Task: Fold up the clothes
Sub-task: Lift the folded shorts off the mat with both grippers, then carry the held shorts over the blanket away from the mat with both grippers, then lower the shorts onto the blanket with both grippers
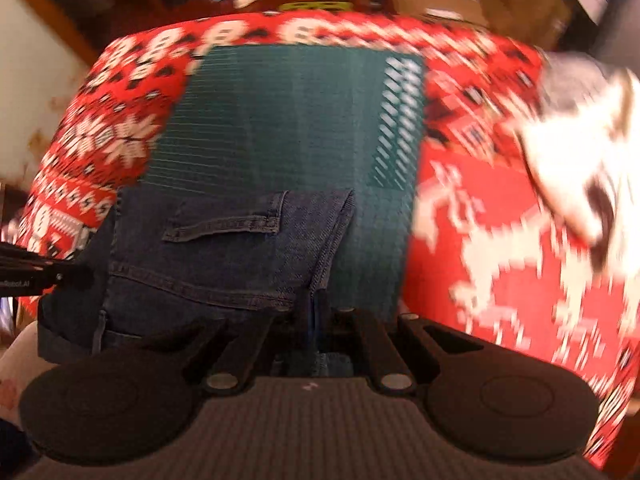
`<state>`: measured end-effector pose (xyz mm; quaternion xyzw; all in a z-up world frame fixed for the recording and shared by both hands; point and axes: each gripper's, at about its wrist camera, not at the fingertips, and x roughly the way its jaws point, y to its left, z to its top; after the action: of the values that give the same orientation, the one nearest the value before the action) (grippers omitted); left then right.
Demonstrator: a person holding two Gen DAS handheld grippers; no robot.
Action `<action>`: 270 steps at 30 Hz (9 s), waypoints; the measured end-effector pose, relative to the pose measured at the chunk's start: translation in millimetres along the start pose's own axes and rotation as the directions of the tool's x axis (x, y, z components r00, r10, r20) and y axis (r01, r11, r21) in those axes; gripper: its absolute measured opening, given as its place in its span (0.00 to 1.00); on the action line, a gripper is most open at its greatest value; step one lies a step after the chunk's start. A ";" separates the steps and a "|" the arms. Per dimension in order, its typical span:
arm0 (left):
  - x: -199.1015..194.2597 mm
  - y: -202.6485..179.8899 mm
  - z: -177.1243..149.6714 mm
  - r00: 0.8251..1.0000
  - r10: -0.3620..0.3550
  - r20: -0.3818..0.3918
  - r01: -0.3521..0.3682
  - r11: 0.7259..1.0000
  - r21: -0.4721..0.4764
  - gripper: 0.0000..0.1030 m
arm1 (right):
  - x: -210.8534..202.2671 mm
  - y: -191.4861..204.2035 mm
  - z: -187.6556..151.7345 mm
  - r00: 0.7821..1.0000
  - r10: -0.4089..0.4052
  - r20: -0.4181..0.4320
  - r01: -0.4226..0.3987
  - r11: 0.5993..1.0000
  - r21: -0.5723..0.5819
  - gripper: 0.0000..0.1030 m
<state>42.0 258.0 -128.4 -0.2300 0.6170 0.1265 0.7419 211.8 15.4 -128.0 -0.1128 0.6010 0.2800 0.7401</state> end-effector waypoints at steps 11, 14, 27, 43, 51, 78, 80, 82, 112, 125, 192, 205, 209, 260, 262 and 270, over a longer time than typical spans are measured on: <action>-58.0 79.0 7.6 0.990 0.070 0.124 -0.010 0.903 -0.429 0.06 | -0.6 100.3 149.7 0.998 0.049 -0.025 -0.055 0.914 -0.403 0.01; -66.8 108.4 5.9 0.981 0.098 0.167 0.004 0.852 -0.524 0.06 | 15.7 140.1 188.7 0.997 0.068 -0.032 -0.075 0.861 -0.503 0.01; -64.5 211.8 -6.6 0.956 0.192 0.220 0.072 0.575 -0.815 0.06 | 113.1 326.2 275.8 0.989 0.082 -0.123 -0.148 0.587 -0.796 0.01; -50.8 251.2 10.7 0.946 0.176 0.272 0.155 0.493 -0.856 0.06 | 185.6 378.8 299.9 0.996 -0.008 -0.087 -0.071 0.506 -0.860 0.01; -44.5 249.5 5.3 0.951 0.127 0.281 0.197 0.450 -0.871 0.06 | 196.9 382.0 298.7 0.996 -0.002 -0.086 -0.072 0.518 -0.852 0.01; -35.8 226.6 -50.1 0.931 0.151 0.332 0.065 0.828 -0.557 0.36 | 129.3 263.7 211.6 0.978 0.191 0.081 -0.068 0.666 -0.743 0.18; -31.9 220.5 -49.2 0.927 0.154 0.343 0.032 0.877 -0.479 0.36 | 126.3 250.1 184.5 0.980 0.193 0.053 -0.092 0.667 -0.740 0.18; -25.4 221.6 -51.4 0.925 0.129 0.358 0.053 0.888 -0.457 0.37 | 126.6 239.0 157.3 0.980 0.198 0.018 -0.123 0.673 -0.729 0.18; 18.7 248.3 -69.5 0.951 -0.120 0.285 0.305 0.526 -0.794 0.08 | 118.1 219.3 18.5 0.944 0.320 -0.076 -0.274 0.637 -0.720 0.20; 18.1 245.2 -82.2 0.952 -0.099 0.291 0.297 0.534 -0.791 0.16 | 142.2 261.6 27.9 0.938 0.340 -0.071 -0.291 0.659 -0.694 0.10; 42.3 317.2 149.7 0.894 0.007 0.447 0.159 0.930 -0.332 0.01 | 226.3 187.4 238.5 0.904 0.364 0.223 -0.259 0.883 -0.391 0.01; 55.1 317.0 187.3 0.890 0.019 0.456 0.129 0.948 -0.291 0.02 | 232.3 190.8 262.3 0.888 0.368 0.277 -0.254 0.893 -0.372 0.02; 41.7 314.8 186.6 0.881 0.005 0.473 0.153 0.943 -0.295 0.00 | 210.3 174.6 257.2 0.873 0.373 0.316 -0.250 0.896 -0.367 0.02; 15.1 309.0 158.0 0.885 0.029 0.464 0.050 0.986 -0.157 0.00 | 197.3 188.9 229.3 0.869 0.459 0.187 -0.344 0.829 -0.441 0.02; 17.0 301.3 148.9 0.886 0.033 0.462 0.040 0.988 -0.148 0.00 | 201.1 191.9 220.4 0.874 0.453 0.173 -0.335 0.822 -0.460 0.02; 43.5 296.5 138.2 0.879 0.068 0.472 0.000 0.990 -0.142 0.01 | 220.6 187.0 223.0 0.881 0.424 0.207 -0.320 0.859 -0.399 0.00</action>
<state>29.7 578.2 -207.4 -0.2319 0.4097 0.2344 0.8506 319.9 342.1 -250.1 -0.0821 0.4371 0.5355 0.7179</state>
